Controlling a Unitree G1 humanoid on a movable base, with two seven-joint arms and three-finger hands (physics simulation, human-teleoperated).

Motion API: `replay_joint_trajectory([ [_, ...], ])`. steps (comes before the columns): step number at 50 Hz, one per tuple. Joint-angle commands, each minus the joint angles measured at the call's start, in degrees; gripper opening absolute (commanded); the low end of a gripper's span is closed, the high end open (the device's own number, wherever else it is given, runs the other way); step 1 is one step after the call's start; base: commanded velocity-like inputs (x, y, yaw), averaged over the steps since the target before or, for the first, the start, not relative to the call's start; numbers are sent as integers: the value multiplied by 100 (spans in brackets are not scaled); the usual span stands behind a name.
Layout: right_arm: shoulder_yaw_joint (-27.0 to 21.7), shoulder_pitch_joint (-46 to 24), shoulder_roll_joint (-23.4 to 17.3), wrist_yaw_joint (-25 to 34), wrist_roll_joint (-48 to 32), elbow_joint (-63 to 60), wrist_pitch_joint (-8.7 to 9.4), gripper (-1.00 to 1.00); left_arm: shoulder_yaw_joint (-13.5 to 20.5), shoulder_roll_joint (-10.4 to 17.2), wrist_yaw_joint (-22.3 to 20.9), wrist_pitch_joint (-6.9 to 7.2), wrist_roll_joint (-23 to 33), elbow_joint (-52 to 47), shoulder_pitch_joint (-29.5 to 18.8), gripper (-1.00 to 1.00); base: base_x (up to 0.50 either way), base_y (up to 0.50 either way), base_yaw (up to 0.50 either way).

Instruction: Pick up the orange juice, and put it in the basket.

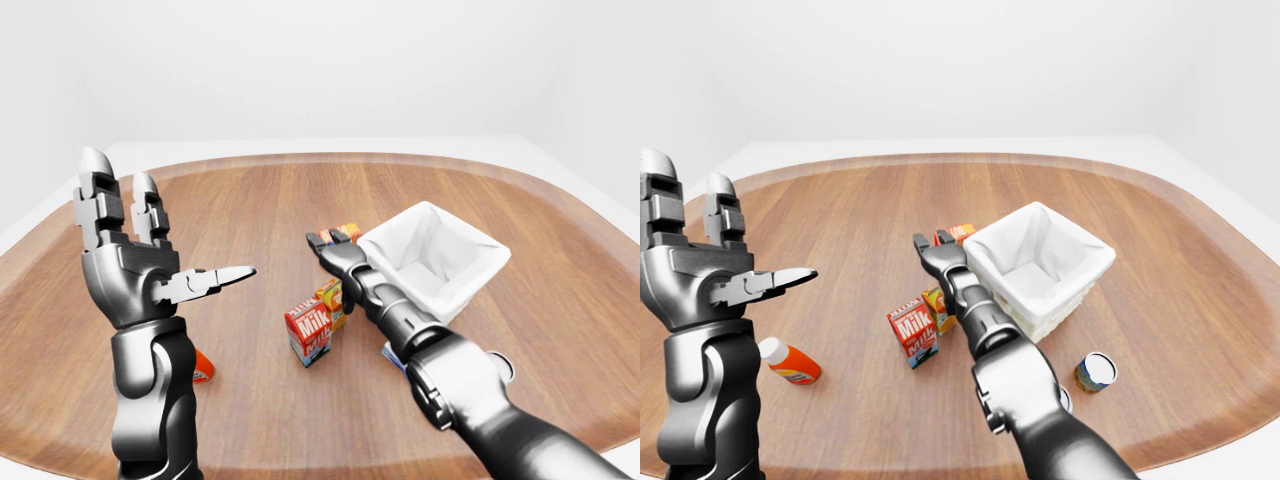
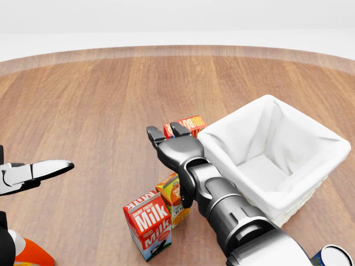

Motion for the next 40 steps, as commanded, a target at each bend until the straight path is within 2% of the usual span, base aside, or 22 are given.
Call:
replay_joint_trajectory([
  [1, -18, 114, 48, -239, -29, 31, 0, 100, 2, -2, 5, 0, -10, 32, 5, 100, 0, 0, 0],
  [40, -110, 571, 156, -457, -5, 85, 0, 100, 4, -7, 6, 0, -26, -40, 45, 100, 0, 0, 0],
])
